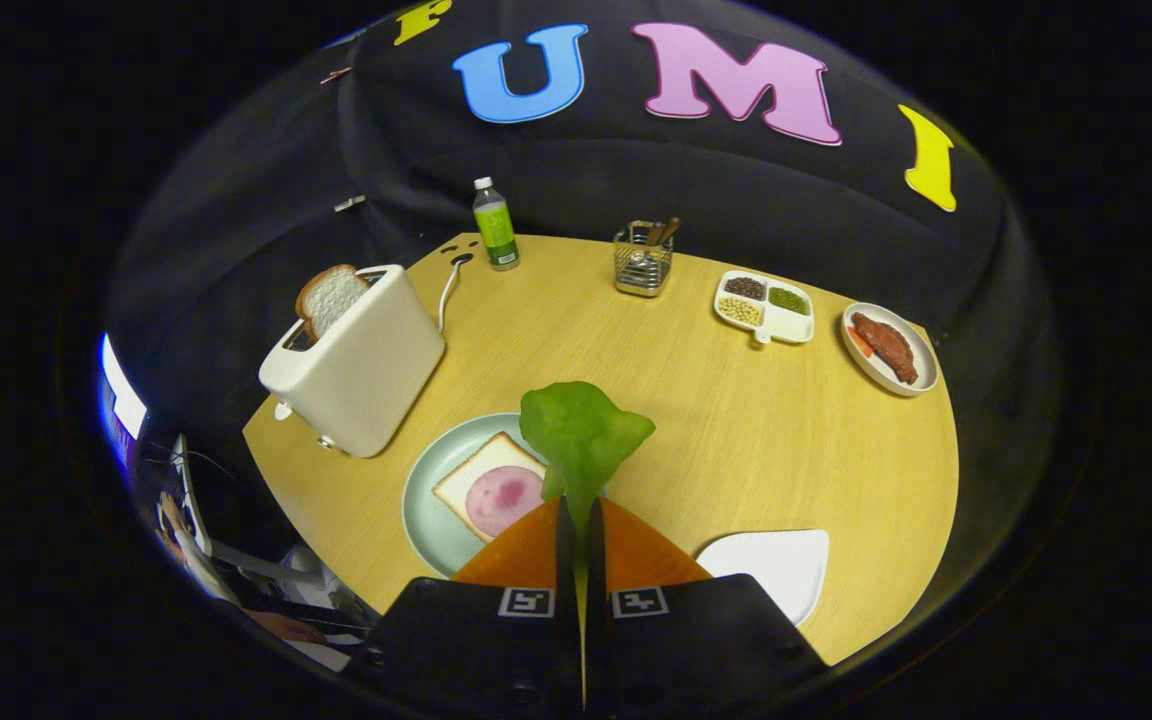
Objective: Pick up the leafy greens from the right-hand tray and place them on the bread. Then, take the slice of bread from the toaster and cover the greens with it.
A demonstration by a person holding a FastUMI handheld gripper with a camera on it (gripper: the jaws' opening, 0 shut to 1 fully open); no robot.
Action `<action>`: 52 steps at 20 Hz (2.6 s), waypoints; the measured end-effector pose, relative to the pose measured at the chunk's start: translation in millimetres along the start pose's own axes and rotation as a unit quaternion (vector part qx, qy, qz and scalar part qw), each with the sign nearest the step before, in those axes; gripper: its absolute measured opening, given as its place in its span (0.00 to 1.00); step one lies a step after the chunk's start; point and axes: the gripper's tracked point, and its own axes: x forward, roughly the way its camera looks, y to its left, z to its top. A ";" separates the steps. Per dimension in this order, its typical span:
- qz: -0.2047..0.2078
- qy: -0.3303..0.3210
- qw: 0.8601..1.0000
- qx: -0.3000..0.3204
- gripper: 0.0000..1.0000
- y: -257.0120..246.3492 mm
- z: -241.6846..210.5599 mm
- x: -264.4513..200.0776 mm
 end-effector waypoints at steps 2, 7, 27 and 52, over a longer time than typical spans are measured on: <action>0.010 0.006 1.000 -0.012 0.06 20.1 1.1 11.7; 0.019 0.033 0.998 -0.045 0.06 50.5 -7.6 44.4; 0.015 -0.019 0.998 -0.064 1.00 82.9 36.3 56.3; 0.015 -0.080 0.983 -0.165 0.99 260.1 170.5 133.5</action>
